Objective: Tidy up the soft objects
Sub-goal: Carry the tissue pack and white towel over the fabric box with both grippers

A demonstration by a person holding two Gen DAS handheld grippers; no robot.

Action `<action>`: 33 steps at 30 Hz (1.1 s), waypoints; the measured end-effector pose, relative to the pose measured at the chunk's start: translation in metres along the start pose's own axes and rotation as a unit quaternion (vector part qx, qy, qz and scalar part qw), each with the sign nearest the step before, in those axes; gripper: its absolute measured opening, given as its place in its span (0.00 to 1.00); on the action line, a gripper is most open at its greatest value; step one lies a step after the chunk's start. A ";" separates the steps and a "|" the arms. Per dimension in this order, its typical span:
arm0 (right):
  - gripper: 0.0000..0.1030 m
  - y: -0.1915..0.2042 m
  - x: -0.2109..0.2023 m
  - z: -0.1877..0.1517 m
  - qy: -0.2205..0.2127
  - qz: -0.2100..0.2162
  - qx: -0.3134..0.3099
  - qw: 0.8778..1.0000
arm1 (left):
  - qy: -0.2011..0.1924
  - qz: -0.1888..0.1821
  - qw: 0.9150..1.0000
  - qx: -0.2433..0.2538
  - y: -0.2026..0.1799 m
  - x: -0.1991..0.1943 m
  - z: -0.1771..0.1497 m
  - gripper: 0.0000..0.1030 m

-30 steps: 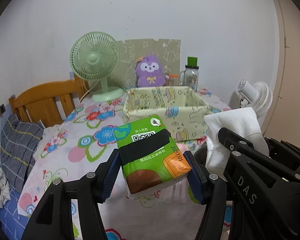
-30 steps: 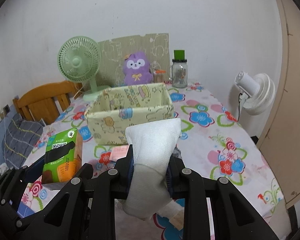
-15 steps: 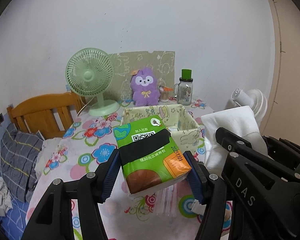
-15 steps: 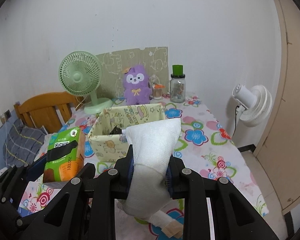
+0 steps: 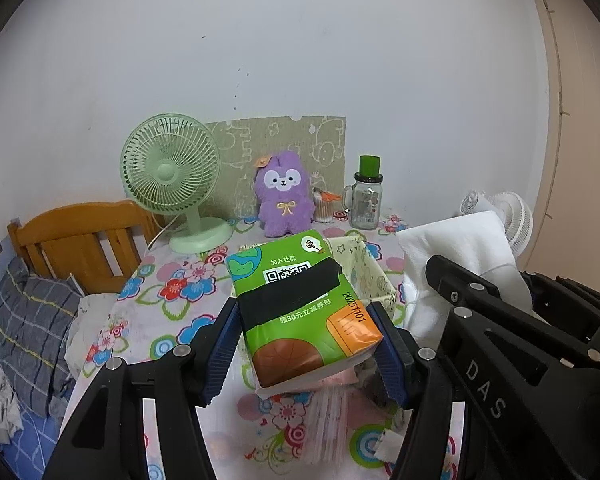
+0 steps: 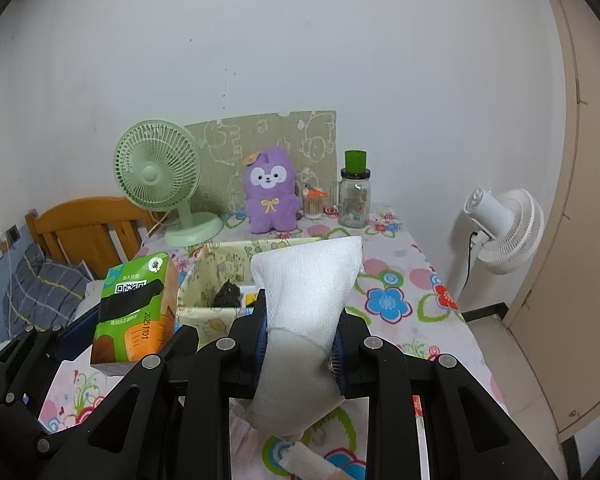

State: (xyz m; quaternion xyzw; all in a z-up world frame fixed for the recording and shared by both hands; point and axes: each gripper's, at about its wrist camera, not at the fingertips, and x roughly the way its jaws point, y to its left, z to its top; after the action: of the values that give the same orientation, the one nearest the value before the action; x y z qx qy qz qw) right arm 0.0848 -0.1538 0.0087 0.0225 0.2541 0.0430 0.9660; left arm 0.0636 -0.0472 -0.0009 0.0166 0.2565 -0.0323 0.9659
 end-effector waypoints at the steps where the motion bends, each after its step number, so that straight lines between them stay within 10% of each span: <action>1: 0.28 0.000 0.002 0.002 0.000 0.000 0.001 1.000 | 0.001 -0.001 1.000 0.001 0.001 0.003 0.003 0.62; 33: 0.28 -0.001 0.134 0.051 0.048 0.035 0.003 0.998 | 0.053 -0.006 0.999 -0.010 0.018 0.133 0.047 0.62</action>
State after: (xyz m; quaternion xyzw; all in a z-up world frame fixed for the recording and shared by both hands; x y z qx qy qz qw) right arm 0.2262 -0.1428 -0.0126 0.0318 0.2993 0.0768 0.9505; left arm 0.2035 -0.0383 -0.0259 0.0069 0.3078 -0.0341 0.9508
